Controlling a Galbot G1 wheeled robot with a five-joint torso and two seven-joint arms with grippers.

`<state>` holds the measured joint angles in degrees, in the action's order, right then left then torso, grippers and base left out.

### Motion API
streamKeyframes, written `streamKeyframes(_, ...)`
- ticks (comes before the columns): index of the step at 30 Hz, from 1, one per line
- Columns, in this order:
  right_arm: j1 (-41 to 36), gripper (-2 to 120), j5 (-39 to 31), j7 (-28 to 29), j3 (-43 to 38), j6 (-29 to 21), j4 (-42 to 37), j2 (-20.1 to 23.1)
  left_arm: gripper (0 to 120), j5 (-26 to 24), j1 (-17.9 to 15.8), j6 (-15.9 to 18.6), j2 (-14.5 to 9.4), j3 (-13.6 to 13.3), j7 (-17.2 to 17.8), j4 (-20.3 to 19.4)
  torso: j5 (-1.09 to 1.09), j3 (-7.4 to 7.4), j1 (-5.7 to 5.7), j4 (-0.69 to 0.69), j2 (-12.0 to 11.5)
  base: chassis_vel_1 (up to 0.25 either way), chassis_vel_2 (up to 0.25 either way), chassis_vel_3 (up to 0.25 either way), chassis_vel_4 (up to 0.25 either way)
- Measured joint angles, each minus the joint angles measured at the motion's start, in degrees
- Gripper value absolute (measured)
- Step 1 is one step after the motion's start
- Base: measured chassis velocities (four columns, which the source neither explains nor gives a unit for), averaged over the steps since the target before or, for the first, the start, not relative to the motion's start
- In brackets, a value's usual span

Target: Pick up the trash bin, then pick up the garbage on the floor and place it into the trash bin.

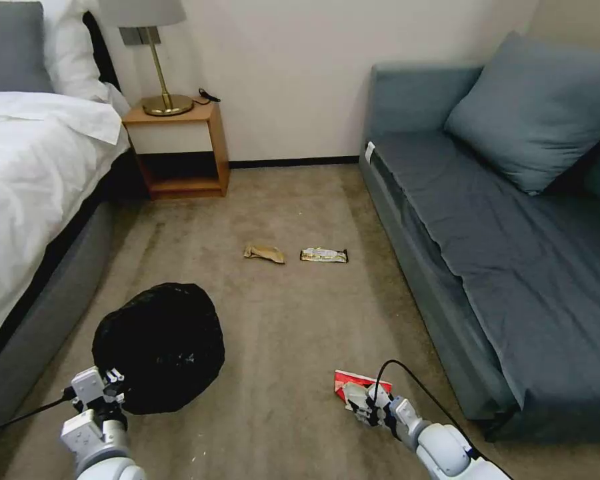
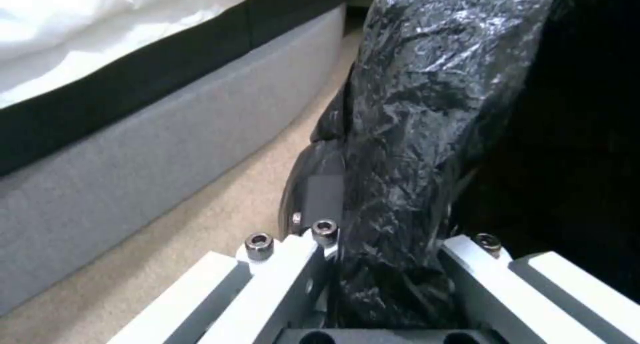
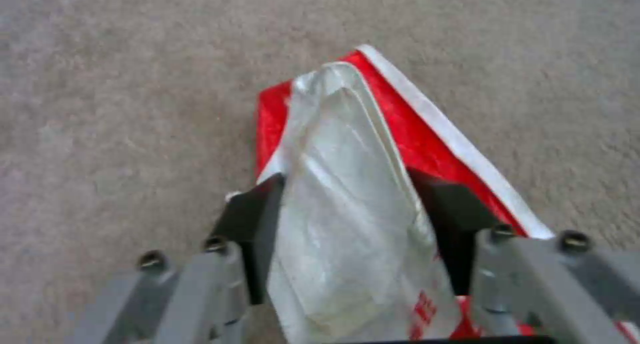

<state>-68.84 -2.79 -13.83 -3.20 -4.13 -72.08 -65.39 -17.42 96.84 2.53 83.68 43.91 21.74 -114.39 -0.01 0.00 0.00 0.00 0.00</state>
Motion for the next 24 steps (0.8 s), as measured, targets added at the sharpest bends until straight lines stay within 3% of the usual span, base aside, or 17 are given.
streamKeyframes(6,0.3,29,0.0,0.0,0.1,0.0,0.1,-0.4,2,0.0,0.1,-0.1,-0.3,0.2,0.0,0.0,0.01,0.0,0.0,0.0,0.0,0.0,0.0,0.0,0.0)
streamKeyframes(13,0.4,0,-0.1,0.1,0.1,-0.1,-0.3,-0.5,2,0.0,0.3,-0.5,-0.5,0.2,-0.2,0.3,0.01,0.0,0.0,0.0,0.0,0.0,0.0,0.0,0.0)
streamKeyframes(24,4.3,0,-1.3,2.8,3.8,-1.6,-3.6,-0.2,2,0.4,-0.4,-1.7,-0.4,0.1,-0.4,2.2,0.0,0.0,0.0,-0.02,0.0,0.0,0.0,0.0,0.0)
